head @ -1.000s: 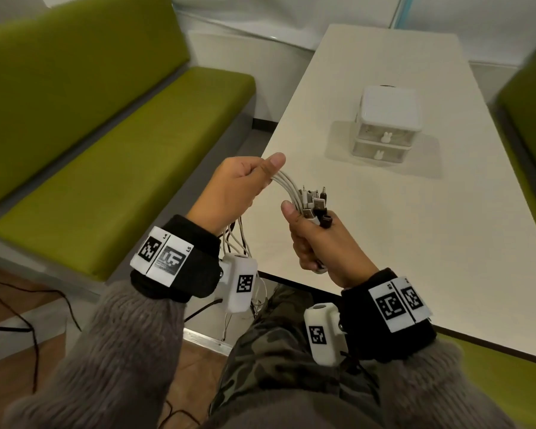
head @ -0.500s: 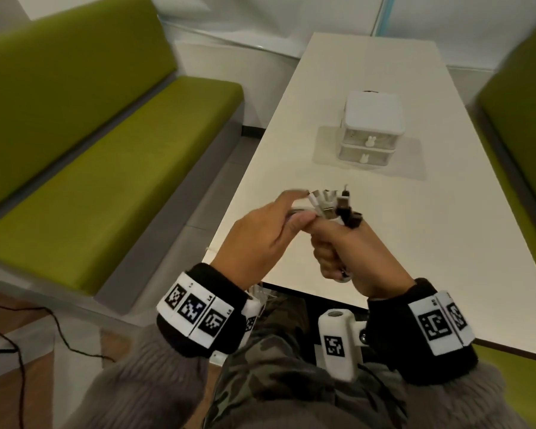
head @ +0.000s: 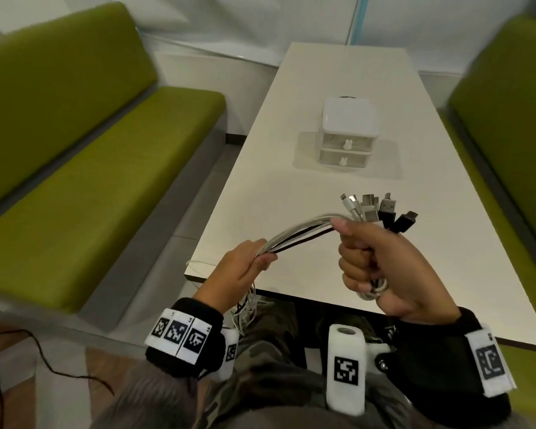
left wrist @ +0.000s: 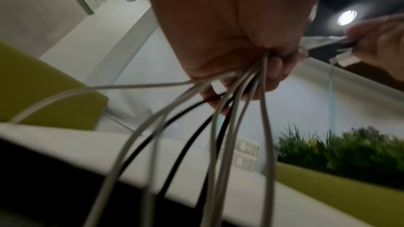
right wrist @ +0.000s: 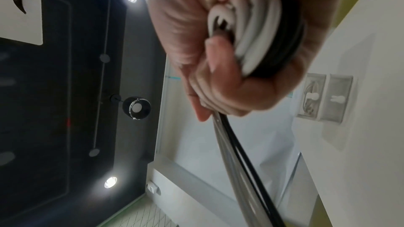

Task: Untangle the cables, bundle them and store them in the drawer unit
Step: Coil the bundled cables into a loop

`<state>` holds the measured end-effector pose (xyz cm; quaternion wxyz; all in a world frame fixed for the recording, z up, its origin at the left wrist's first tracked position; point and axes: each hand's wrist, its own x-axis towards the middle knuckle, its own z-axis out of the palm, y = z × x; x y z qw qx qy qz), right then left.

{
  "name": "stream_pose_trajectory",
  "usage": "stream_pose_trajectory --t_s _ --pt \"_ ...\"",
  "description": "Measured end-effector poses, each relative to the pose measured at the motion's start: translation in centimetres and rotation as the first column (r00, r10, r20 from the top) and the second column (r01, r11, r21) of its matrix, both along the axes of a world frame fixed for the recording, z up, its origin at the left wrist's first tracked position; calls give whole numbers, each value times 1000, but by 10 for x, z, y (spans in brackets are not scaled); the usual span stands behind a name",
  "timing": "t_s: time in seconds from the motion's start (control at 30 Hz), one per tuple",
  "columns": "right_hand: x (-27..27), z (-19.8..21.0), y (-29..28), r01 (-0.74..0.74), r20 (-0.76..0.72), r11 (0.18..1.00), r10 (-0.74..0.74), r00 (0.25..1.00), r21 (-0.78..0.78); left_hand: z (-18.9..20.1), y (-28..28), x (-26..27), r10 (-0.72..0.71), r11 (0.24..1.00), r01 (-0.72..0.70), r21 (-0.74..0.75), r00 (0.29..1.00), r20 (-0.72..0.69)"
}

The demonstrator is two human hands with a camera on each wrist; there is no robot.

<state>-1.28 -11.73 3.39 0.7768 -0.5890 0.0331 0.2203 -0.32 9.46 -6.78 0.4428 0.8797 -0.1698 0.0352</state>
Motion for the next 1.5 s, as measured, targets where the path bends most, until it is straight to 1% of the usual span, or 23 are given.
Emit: stream_pose_trajectory --t_s 0.1,0.2,0.27,0.3,0.33,0.37,0.4,0.47,0.53,0.57,0.63,0.7,0.77,0.87,0.93,1.0,1.07,1.1,1.2,1.27,1.33,1.43,1.5 --pt "2 1 -1 30 44 1000 -29 999 -7 -14 8 0 52 996 -53 72 998 17" --pt "3 0 1 43 75 999 -42 996 -9 -24 23 -3 132 981 -119 154 988 -78" --pt "3 -2 2 27 79 1000 -25 997 -12 -17 28 -8 150 972 -121 203 980 -133" --pt "3 -3 3 7 79 1000 -5 997 -24 -7 27 -11 147 975 -117 187 976 -158" --pt "3 -4 4 -14 83 999 18 996 -43 7 25 -13 139 984 -118 130 976 -168" --pt "3 -6 6 -33 86 997 38 996 -64 24 20 -15 133 990 -125 67 981 -144" --pt "3 -7 8 -48 90 996 56 994 -81 41 14 -14 117 993 -116 19 989 -90" --pt "2 -8 12 -76 96 992 86 992 -106 70 -2 -8 36 999 -36 -31 999 0" --pt "5 -4 16 -91 106 986 106 989 -141 84 -20 3 -92 995 91 -43 995 -25" --pt "7 0 15 -88 120 984 107 987 -154 86 -27 9 -135 990 133 -51 990 -48" --pt "17 13 8 -63 158 988 85 984 -141 88 -34 19 -145 985 137 -108 987 -73" --pt "26 28 -6 -15 188 996 31 982 -84 85 -33 24 -145 971 115 -209 980 -135" --pt "30 35 -21 39 201 999 -34 979 -21 79 -31 23 -182 950 121 -289 964 -192" --pt "26 20 -27 120 189 992 -124 974 30 65 -34 14 -190 946 110 -304 950 -247" --pt "21 3 -22 164 157 983 -175 972 80 57 -37 8 -152 939 48 -339 946 -287" --pt "17 -10 -13 188 143 975 -205 968 122 54 -40 1 -140 894 -29 -447 930 -339" --pt "17 -18 -4 191 159 973 -211 964 132 56 -43 -2 -162 814 -94 -573 911 -380" --pt "17 -21 0 187 165 973 -208 964 132 57 -45 -3 -135 791 -130 -597 916 -378" --pt "16 -29 10 192 162 970 -216 963 149 60 -49 -2 15 801 -194 -566 952 -304" --pt "14 -32 15 197 171 970 -221 960 146 61 -51 -3 44 804 -197 -561 961 -274" --pt "12 -34 17 166 197 977 -190 962 134 61 -54 -3 43 813 -186 -552 964 -261" --pt "10 -36 20 110 201 988 -130 971 108 57 -59 -4 0 849 -145 -508 962 -274" --pt "11 -35 19 116 190 987 -136 972 111 54 -62 -8 -38 881 -102 -463 958 -283"
